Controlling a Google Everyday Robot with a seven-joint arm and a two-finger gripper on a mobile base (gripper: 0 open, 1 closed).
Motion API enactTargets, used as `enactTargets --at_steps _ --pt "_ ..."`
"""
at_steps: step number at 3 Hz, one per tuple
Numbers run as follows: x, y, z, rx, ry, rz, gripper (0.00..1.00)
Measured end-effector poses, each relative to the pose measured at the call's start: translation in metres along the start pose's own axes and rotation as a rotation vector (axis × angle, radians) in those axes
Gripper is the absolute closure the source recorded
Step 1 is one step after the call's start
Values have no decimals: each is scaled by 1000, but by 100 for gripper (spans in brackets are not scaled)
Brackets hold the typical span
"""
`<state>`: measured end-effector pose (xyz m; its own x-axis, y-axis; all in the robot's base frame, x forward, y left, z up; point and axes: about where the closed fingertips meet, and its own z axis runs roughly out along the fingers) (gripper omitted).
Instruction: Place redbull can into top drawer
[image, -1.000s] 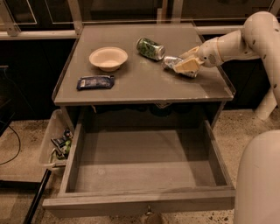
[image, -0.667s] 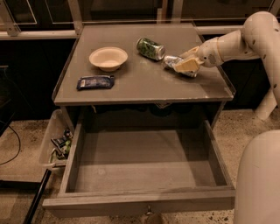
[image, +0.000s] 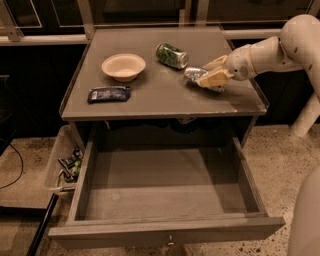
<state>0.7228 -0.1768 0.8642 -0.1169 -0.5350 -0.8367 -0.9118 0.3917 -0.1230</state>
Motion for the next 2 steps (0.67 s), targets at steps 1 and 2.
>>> enactTargets --at_steps 1,2 --pt "-8 30 -20 -13 -16 -74 100" --pt "-11 59 -46 -1 -26 -147 100"
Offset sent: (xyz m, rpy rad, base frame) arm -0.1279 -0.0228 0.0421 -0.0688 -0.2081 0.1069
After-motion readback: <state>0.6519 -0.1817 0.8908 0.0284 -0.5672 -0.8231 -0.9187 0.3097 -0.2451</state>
